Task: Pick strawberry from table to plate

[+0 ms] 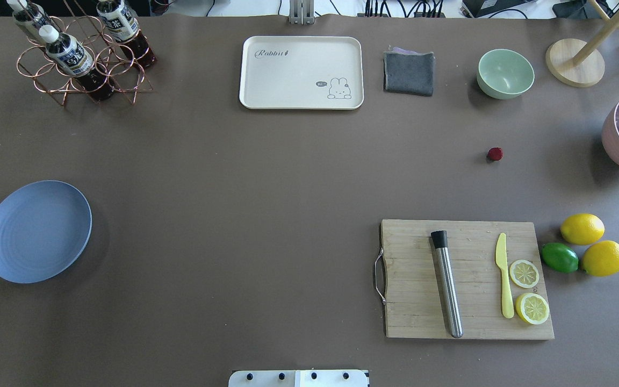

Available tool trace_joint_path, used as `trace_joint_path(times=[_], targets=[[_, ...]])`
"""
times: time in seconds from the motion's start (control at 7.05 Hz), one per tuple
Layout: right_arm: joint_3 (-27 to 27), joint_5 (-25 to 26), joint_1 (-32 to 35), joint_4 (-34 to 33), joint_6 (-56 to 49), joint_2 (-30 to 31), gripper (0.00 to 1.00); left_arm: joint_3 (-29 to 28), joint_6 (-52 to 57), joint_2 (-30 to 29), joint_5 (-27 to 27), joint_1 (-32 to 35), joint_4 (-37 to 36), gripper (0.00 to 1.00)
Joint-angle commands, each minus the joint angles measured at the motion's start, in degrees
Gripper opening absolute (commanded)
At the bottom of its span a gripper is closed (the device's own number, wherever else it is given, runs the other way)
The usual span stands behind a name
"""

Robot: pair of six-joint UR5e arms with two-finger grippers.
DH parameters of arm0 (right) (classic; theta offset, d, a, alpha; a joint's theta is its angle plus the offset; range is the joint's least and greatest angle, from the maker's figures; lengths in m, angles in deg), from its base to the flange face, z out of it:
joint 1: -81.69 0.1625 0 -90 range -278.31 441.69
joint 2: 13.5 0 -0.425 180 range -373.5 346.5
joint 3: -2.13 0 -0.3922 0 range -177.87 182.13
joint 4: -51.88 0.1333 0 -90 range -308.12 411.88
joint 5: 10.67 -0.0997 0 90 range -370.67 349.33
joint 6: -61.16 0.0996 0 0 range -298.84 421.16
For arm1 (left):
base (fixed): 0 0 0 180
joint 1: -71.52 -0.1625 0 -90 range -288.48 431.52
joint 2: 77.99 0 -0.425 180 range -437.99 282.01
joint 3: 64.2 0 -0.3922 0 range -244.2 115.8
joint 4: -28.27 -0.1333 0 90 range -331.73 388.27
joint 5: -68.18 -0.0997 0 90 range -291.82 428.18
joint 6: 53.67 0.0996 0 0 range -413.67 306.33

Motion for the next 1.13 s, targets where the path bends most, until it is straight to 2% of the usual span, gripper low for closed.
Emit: trace_joint_path(times=[0.0, 0.43, 0.85, 0.99], targets=[[0.57, -0.31, 0.0, -0.04, 0.0, -0.06, 1.0, -0.12, 0.0, -0.44, 0.02, 0.06, 0.28, 0.98], [0.74, -0.31, 0.0, 0.05, 0.0, -0.06, 1.0, 0.5, -0.26, -0.88, 0.11, 0.15, 3.25, 0.98], [0.74, -0.31, 0.0, 0.05, -0.09, -0.06, 1.0, -0.02, -0.09, -0.71, -0.07, 0.06, 10.8, 0.98], [0.74, -0.31, 0.0, -0.04, 0.0, 0.11, 1.0, -1.07, 0.0, -0.97, 0.28, 0.06, 15.62, 0.98]])
